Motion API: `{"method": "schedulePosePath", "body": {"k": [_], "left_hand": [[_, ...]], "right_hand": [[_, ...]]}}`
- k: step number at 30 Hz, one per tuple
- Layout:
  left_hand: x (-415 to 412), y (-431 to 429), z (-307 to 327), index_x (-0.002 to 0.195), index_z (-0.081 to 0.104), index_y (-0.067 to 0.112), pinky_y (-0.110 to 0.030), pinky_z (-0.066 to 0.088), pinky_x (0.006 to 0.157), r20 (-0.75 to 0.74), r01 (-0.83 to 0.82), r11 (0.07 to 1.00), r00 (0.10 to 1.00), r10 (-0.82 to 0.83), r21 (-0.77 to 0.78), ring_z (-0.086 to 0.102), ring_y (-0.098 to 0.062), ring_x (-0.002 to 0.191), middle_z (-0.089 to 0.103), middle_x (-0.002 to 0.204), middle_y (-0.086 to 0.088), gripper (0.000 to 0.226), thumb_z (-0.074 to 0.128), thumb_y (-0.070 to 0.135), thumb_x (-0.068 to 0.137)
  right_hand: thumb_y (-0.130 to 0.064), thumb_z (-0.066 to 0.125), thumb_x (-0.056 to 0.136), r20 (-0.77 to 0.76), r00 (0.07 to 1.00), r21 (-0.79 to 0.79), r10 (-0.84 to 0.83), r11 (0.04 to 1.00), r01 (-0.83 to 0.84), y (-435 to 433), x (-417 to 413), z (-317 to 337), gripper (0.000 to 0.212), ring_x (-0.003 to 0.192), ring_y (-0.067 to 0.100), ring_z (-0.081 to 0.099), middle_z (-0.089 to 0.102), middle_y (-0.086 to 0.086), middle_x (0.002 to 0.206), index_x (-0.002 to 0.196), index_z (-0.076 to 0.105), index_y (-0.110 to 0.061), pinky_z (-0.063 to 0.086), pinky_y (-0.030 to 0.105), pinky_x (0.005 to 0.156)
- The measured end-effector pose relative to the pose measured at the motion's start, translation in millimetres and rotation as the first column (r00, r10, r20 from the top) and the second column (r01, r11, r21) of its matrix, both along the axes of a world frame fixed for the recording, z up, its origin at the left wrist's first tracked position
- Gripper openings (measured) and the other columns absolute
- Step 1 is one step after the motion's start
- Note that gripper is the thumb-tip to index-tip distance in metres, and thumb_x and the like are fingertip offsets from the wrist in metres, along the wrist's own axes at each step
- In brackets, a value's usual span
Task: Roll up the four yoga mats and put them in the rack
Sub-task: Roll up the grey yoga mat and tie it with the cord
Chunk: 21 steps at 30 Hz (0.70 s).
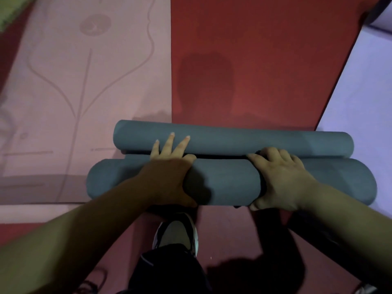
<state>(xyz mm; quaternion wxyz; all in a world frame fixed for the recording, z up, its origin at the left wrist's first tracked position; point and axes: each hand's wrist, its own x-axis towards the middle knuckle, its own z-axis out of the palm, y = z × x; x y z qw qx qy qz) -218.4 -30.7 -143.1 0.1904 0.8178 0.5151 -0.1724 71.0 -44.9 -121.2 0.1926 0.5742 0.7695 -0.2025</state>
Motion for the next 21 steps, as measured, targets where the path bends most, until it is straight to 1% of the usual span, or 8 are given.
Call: {"method": "schedulePosePath", "body": {"k": [3,5,7,10,12,15,19,21], "left_hand": [[-0.2,2.1,-0.2,0.152,0.029,0.031,-0.071,0.003,0.118,-0.003,0.002,1.0,1.0,-0.002,0.024,-0.011,-0.037,0.154,-0.007,0.169,-0.007,0.131,0.064,0.09,0.041],[-1.0,3.5,-1.7,0.157,0.017,0.032,-0.069,0.0,0.119,-0.019,0.007,0.999,1.0,-0.007,0.051,-0.012,-0.032,0.155,-0.007,0.169,-0.007,0.139,0.061,0.093,0.04],[-1.5,3.1,-2.8,0.159,0.009,0.032,-0.067,-0.002,0.12,-0.02,-0.01,0.998,1.0,0.011,0.068,-0.012,-0.03,0.155,-0.005,0.17,-0.007,0.144,0.062,0.095,0.041],[0.0,1.4,-4.1,0.16,0.007,0.032,-0.064,-0.002,0.121,-0.019,-0.042,0.993,0.999,0.044,0.107,-0.005,-0.03,0.156,0.002,0.17,-0.009,0.143,0.061,0.097,0.045],[0.7,3.9,-5.4,0.159,0.006,0.033,-0.064,0.0,0.122,-0.019,-0.052,0.993,0.998,0.054,0.105,-0.003,-0.032,0.156,0.003,0.17,-0.01,0.142,0.058,0.098,0.045],[-1.0,15.5,-5.1,0.158,0.001,0.038,-0.063,-0.002,0.122,-0.01,-0.063,0.997,0.998,0.063,0.038,-0.01,-0.031,0.156,-0.006,0.17,-0.009,0.141,0.055,0.1,0.043],[-1.7,34.1,-0.7,0.157,0.0,0.039,-0.062,-0.002,0.123,0.005,-0.087,0.994,0.996,0.088,-0.063,-0.017,-0.029,0.155,-0.014,0.169,-0.007,0.14,0.062,0.096,0.046],[-0.7,38.3,0.2,0.157,0.002,0.039,-0.062,-0.002,0.123,0.001,-0.09,0.992,0.996,0.09,-0.091,-0.019,-0.029,0.154,-0.015,0.169,-0.007,0.139,0.064,0.095,0.046]], "right_hand": [[-0.092,0.054,0.033,-0.024,1.0,-0.02,-0.011,1.0,0.011,6.5,1.5,-3.1,0.141,0.14,0.026,0.03,0.023,0.0,0.151,0.156,0.008,-0.042,0.028,0.051,0.118],[-0.09,0.061,0.034,-0.044,0.999,-0.063,-0.026,0.998,0.023,12.7,1.5,-3.0,0.145,0.152,0.029,0.012,0.008,0.008,0.161,0.156,-0.001,-0.042,0.022,0.056,0.12],[-0.084,0.072,0.039,-0.054,0.997,-0.131,-0.047,0.991,0.04,21.0,1.4,-1.2,0.148,0.155,0.029,-0.013,-0.014,0.007,0.166,0.156,-0.009,-0.043,0.012,0.058,0.123],[-0.071,0.084,0.043,-0.059,0.996,-0.207,-0.069,0.977,0.056,35.2,0.6,2.2,0.151,0.152,0.026,-0.026,-0.027,0.006,0.165,0.156,-0.012,-0.044,0.004,0.058,0.123],[-0.07,0.085,0.045,-0.063,0.996,-0.232,-0.068,0.971,0.052,41.7,0.1,3.7,0.15,0.152,0.025,-0.028,-0.029,0.005,0.165,0.157,-0.011,-0.044,0.002,0.057,0.123],[-0.071,0.082,0.049,-0.08,0.995,-0.203,-0.061,0.978,0.044,42.4,2.1,3.2,0.145,0.152,0.024,-0.027,-0.027,0.005,0.165,0.158,-0.008,-0.041,0.0,0.057,0.124],[-0.082,0.07,0.047,-0.029,0.999,-0.061,0.028,0.998,-0.029,29.9,2.3,0.8,0.135,0.155,0.029,-0.014,-0.016,0.006,0.167,0.157,0.004,-0.04,0.01,0.06,0.123],[-0.086,0.064,0.042,-0.021,0.999,-0.04,0.026,0.999,-0.027,28.7,0.6,1.9,0.133,0.155,0.031,-0.008,-0.01,0.006,0.168,0.155,0.011,-0.041,0.014,0.059,0.122]]}}
